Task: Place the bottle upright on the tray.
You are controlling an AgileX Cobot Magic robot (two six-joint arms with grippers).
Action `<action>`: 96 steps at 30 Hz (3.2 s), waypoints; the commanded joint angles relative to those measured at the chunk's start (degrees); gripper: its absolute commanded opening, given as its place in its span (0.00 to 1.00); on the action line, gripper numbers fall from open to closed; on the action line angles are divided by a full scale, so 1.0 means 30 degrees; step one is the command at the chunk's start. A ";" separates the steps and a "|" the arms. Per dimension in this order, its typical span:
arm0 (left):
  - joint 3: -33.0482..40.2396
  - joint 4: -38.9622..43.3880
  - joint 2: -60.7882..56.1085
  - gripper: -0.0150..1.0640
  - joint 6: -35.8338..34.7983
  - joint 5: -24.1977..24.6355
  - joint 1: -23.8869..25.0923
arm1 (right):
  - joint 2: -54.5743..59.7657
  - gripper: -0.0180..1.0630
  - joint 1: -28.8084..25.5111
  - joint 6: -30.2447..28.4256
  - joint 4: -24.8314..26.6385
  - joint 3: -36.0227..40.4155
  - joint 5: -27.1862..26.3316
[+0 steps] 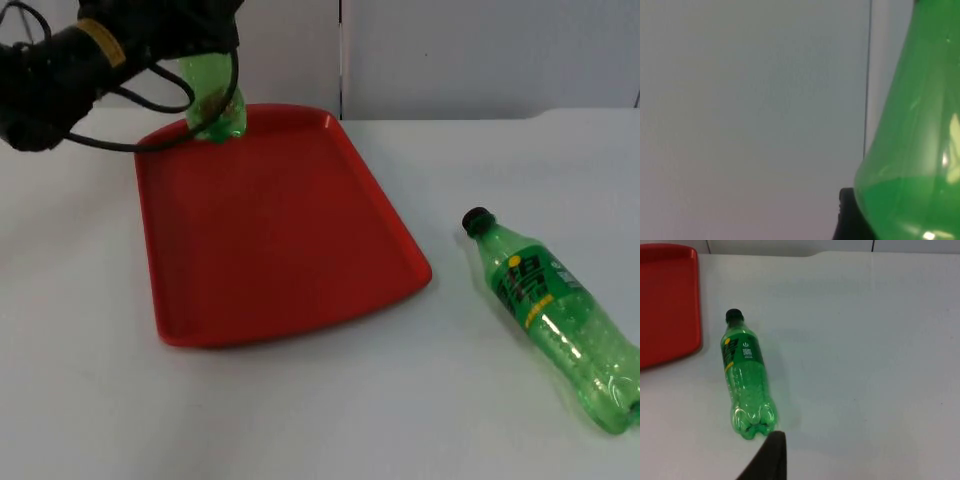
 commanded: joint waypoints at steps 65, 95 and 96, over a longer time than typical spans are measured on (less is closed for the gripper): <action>-0.0963 0.5646 0.3045 0.79 -0.2054 -0.2486 0.1912 | -0.0055 0.99 -0.0208 -0.0151 0.0031 -0.0017 -0.0131; -0.0963 2.0186 0.0167 0.79 -1.3575 -0.4233 0.7126 | -0.0055 0.99 -0.0208 -0.0151 0.0031 -0.0017 -0.0131; -0.0963 2.0716 -0.0275 0.79 -1.4470 -0.4233 0.7126 | -0.0055 0.99 -0.0208 -0.0151 0.0031 -0.0017 -0.0131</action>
